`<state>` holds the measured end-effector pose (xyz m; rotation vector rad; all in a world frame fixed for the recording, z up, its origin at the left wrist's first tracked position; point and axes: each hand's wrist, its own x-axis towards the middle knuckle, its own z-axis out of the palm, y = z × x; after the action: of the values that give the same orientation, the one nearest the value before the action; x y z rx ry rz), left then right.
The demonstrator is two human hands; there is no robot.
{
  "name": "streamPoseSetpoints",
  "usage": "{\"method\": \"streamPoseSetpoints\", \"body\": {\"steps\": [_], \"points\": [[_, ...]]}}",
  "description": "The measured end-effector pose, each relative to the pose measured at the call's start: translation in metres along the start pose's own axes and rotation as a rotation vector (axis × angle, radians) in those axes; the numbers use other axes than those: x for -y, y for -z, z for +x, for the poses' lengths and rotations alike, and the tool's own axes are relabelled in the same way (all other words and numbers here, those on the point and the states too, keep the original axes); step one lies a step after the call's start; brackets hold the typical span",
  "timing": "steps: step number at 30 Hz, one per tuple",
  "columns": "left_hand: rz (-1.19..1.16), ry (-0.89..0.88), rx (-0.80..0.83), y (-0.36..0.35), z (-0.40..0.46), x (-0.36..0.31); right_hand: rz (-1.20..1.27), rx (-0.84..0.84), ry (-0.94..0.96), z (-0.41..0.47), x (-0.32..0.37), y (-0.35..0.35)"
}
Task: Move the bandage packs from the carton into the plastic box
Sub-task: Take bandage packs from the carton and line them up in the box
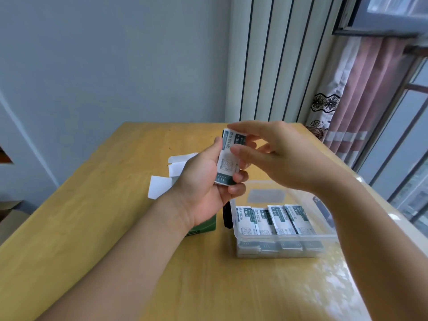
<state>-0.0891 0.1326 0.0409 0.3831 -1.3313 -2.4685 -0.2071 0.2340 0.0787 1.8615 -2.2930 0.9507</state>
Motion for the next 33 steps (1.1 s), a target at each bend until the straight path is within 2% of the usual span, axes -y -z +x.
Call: {"method": "streamPoseSetpoints", "body": {"steps": [5, 11, 19, 21, 23, 25, 26, 30, 33], "points": [[0.090, 0.042, 0.022, -0.002, 0.000, 0.003, -0.021, -0.016, 0.000, 0.002, -0.007, 0.003], [0.159, 0.096, 0.059, -0.005, -0.001, 0.010, 0.137, -0.005, -0.023, 0.003, -0.022, 0.010], [0.476, -0.137, -0.116, -0.019, -0.002, 0.029, 0.262, 0.135, -0.148, 0.000, -0.029, 0.017], [0.627, -0.189, -0.119, -0.018, -0.003, 0.027, 0.332, 0.113, -0.192, -0.002, -0.037, 0.024], [0.947, -0.352, -0.135, -0.012, -0.002, 0.023, 0.330, 0.130, -0.247, -0.005, -0.050, 0.031], [1.246, -0.526, -0.122, -0.004, -0.001, 0.017, 0.244, 0.208, -0.308, -0.009, -0.065, 0.034], [1.354, -0.545, -0.093, -0.002, -0.002, 0.014, 0.188, 0.260, -0.338, -0.010, -0.071, 0.033], [1.583, -0.364, 0.090, 0.000, -0.009, 0.007, 0.042, 0.464, -0.410, -0.007, -0.075, 0.012], [1.667, -0.251, 0.211, 0.001, -0.011, 0.009, 0.026, 0.518, -0.415, -0.003, -0.068, -0.001]]}}
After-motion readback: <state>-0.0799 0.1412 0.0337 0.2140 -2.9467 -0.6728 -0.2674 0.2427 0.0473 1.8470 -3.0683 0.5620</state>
